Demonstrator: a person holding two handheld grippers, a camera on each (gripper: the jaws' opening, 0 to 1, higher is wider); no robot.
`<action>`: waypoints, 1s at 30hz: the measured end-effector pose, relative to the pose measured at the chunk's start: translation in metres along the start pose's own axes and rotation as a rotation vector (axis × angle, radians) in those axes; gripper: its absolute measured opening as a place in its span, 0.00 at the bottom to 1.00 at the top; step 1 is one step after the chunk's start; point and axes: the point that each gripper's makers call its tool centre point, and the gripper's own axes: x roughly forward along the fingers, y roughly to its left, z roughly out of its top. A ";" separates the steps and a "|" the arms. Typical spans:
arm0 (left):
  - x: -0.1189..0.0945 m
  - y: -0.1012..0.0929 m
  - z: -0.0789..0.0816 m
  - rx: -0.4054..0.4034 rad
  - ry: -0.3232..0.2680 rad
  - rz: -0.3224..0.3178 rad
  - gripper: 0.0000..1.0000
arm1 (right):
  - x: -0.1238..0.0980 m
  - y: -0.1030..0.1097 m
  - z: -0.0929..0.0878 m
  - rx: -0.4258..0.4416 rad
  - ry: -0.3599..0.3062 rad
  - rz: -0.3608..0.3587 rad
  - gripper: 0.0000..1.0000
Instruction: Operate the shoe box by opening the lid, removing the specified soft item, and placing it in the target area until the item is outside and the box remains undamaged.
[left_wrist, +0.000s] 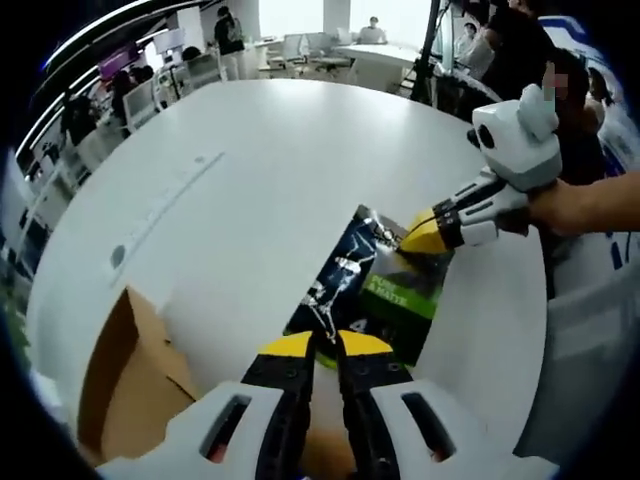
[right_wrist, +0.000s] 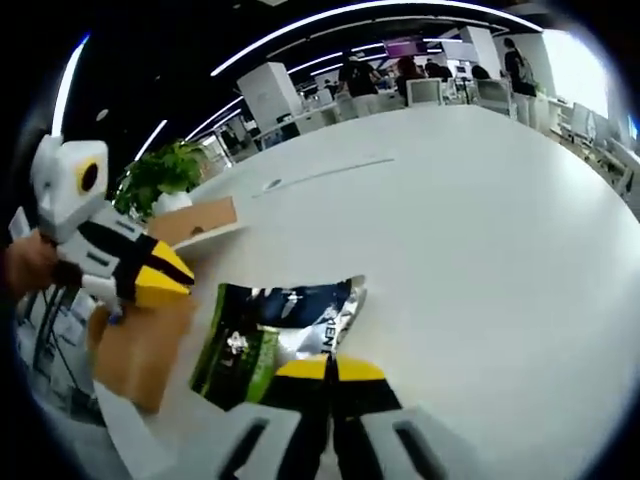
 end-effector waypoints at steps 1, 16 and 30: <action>-0.002 0.000 -0.001 -0.001 -0.002 0.001 0.07 | 0.001 0.001 0.001 -0.003 0.001 0.000 0.00; -0.040 -0.003 -0.008 -0.028 -0.105 -0.044 0.08 | 0.016 0.014 0.009 0.002 0.015 0.010 0.00; -0.084 0.012 -0.031 -0.088 -0.178 -0.015 0.09 | 0.017 0.021 0.009 -0.065 0.038 0.022 0.00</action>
